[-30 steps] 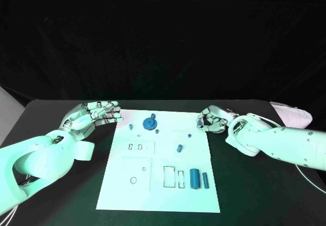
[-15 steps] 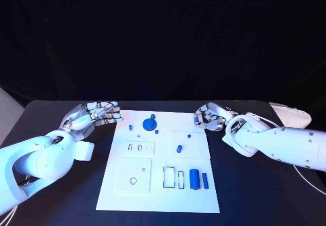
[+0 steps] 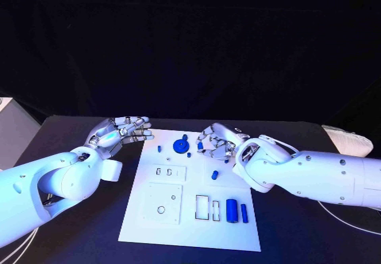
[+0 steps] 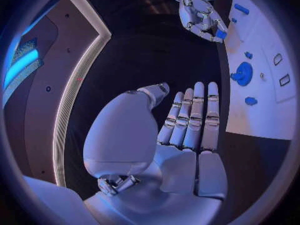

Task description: Assemble the parts on the task board

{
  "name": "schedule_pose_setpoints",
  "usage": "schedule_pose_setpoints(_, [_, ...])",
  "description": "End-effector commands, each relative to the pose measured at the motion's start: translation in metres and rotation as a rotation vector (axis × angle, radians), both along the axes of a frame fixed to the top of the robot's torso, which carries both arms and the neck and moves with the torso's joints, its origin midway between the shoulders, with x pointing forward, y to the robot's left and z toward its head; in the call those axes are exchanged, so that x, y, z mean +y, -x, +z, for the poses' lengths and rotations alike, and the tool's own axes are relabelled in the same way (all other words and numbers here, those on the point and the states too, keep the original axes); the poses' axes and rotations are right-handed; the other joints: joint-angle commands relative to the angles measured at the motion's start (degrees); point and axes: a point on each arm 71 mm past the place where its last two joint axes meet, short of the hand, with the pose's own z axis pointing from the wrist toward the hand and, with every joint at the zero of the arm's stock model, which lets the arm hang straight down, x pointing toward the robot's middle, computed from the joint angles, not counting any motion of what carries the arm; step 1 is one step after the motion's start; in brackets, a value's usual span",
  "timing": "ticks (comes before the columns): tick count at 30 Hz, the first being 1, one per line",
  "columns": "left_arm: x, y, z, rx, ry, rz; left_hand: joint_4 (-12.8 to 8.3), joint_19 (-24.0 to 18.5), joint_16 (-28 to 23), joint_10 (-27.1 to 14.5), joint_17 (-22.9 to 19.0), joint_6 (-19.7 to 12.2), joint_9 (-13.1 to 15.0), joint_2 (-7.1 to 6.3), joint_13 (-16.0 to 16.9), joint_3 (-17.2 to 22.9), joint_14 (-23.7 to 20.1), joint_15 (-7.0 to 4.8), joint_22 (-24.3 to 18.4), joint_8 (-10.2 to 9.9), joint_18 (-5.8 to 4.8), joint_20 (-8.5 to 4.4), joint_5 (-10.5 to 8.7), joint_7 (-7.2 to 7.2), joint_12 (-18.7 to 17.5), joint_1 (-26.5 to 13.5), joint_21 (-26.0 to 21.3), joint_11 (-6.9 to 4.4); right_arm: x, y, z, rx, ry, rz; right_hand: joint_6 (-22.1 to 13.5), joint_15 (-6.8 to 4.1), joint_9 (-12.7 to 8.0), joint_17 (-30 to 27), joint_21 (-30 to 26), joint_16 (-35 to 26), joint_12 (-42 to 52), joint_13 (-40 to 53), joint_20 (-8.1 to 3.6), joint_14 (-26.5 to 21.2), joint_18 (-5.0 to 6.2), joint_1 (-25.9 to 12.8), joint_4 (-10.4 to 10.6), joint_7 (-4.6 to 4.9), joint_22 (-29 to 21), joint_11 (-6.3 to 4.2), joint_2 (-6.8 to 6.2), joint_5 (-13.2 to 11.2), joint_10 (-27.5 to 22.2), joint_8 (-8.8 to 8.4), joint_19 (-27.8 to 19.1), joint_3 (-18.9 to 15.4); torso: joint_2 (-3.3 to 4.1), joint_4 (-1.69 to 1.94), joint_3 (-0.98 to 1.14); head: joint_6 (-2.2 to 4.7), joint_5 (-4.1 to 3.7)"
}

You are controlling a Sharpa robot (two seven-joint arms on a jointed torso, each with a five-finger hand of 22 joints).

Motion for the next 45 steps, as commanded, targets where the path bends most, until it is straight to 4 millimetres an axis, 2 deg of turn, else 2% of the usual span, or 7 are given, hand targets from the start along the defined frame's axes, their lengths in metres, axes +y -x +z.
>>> schedule_pose_setpoints(1, [-0.005, -0.001, 0.000, -0.001, 0.012, -0.024, -0.10, -0.45, 0.30, 0.43, 0.07, -0.32, -0.05, 0.16, 0.03, 0.31, -0.32, -0.08, -0.05, -0.33, 0.73, -0.14, -0.26, 1.04, -0.20, -0.24, 0.26, 0.02, 0.020, 0.004, -0.008, 0.030, 0.097, -0.008, -0.43, 0.01, 1.33, 15.05, 0.69, 0.24, -0.06, 14.14, -0.22, 5.98, -0.54, -0.09, 0.15, -0.08, 14.25, -0.10, -0.22, -0.29, 5.09, 1.58, 5.49, 0.54, -0.54, 0.16, -0.24, -0.34, 0.68])
schedule_pose_setpoints(5, [-0.007, -0.002, -0.001, 0.003, 0.012, -0.029, -0.10, -0.45, 0.31, 0.44, 0.08, -0.32, -0.05, 0.17, 0.03, 0.32, -0.32, -0.08, -0.05, -0.32, 0.73, -0.14, -0.26, 1.04, -0.20, -0.24, 0.26, 0.02, 0.042, 0.009, -0.013, 0.034, 0.117, 0.020, -0.44, 0.03, 1.34, 15.05, 0.21, 0.24, -0.18, 14.04, -0.22, 5.98, -0.42, -0.10, 0.13, -0.08, 13.89, -0.09, -0.22, -0.31, 4.99, 1.60, 5.27, 0.60, -0.65, 0.21, -0.39, -0.47, 1.43])
schedule_pose_setpoints(6, [-0.007, -0.002, -0.001, 0.004, 0.012, -0.030, -0.10, -0.45, 0.31, 0.44, 0.08, -0.32, -0.05, 0.17, 0.03, 0.32, -0.32, -0.08, -0.05, -0.32, 0.73, -0.14, -0.26, 1.04, -0.20, -0.24, 0.26, 0.02, 0.047, 0.010, -0.014, 0.034, 0.121, 0.026, -0.44, 0.03, 1.34, 15.05, 0.21, 0.24, -0.18, 14.04, -0.22, 5.98, -0.42, -0.10, 0.13, -0.08, 13.89, -0.09, -0.22, -0.31, 4.99, 1.60, 5.27, 0.60, -0.69, 0.17, -0.41, -0.60, 1.95])
schedule_pose_setpoints(13, [-0.009, -0.002, -0.002, 0.007, 0.010, -0.032, -0.10, -0.45, 0.31, 0.44, 0.08, -0.32, -0.05, 0.17, 0.03, 0.32, -0.32, -0.08, -0.05, -0.32, 0.73, -0.14, -0.26, 1.04, -0.20, -0.24, 0.26, 0.02, 0.076, 0.021, -0.023, 0.029, 0.141, 0.056, -0.41, 0.09, 1.43, 15.05, 0.02, 0.24, -0.13, 14.08, -0.15, 5.98, -0.37, -0.43, -0.01, -0.07, 13.75, -0.05, -0.73, -0.40, 5.03, 1.82, 5.18, 0.81, -0.48, 0.06, -0.27, -0.75, 2.84])
schedule_pose_setpoints(17, [-0.010, -0.002, -0.002, 0.009, 0.011, -0.035, -0.10, -0.45, 0.31, 0.44, 0.08, -0.32, -0.05, 0.17, 0.03, 0.32, -0.32, -0.08, -0.05, -0.32, 0.73, -0.14, -0.26, 1.04, -0.20, -0.24, 0.26, 0.02, 0.086, 0.024, -0.029, 0.034, 0.151, 0.060, -0.31, 0.11, 1.53, 15.05, -0.02, 0.24, -0.13, 14.09, -0.11, 5.98, -0.36, -1.00, 0.08, -0.10, 13.73, -0.05, -1.09, -0.63, 5.04, 2.08, 5.17, 0.98, -0.46, 0.19, -0.23, -0.92, 2.89])
schedule_pose_setpoints(29, [-0.010, -0.002, -0.003, 0.011, 0.010, -0.036, -0.10, -0.45, 0.31, 0.44, 0.08, -0.32, -0.05, 0.17, 0.03, 0.32, -0.32, -0.08, -0.05, -0.32, 0.73, -0.14, -0.26, 1.04, -0.20, -0.24, 0.26, 0.02, 0.096, 0.028, -0.039, 0.017, 0.178, 0.054, -0.28, 0.03, 1.80, 15.05, -0.04, 0.24, -0.09, 14.13, -0.12, 5.98, -0.35, -3.16, 0.82, -0.27, 13.73, -0.17, -2.09, -2.35, 5.08, 2.84, 5.17, 1.18, -0.48, 0.14, -0.14, -1.41, 3.11])
schedule_pose_setpoints(45, [-0.010, -0.002, -0.004, 0.015, 0.010, -0.038, -0.08, -0.48, 0.36, 0.48, 0.19, -0.30, -0.05, 0.20, 0.04, 0.35, -0.38, -0.08, -0.06, -0.31, 0.73, -0.12, -0.26, 1.04, -0.26, -0.30, 0.29, 0.02, 0.102, 0.032, -0.048, 0.010, 0.192, 0.063, -0.24, -0.01, 1.87, 15.05, -0.01, 0.24, -0.08, 14.15, -0.15, 5.98, -0.36, -3.58, 0.97, -0.33, 13.75, -0.21, -2.41, -2.55, 5.10, 3.05, 5.18, 1.16, -0.48, 0.22, -0.22, -1.82, 3.21])
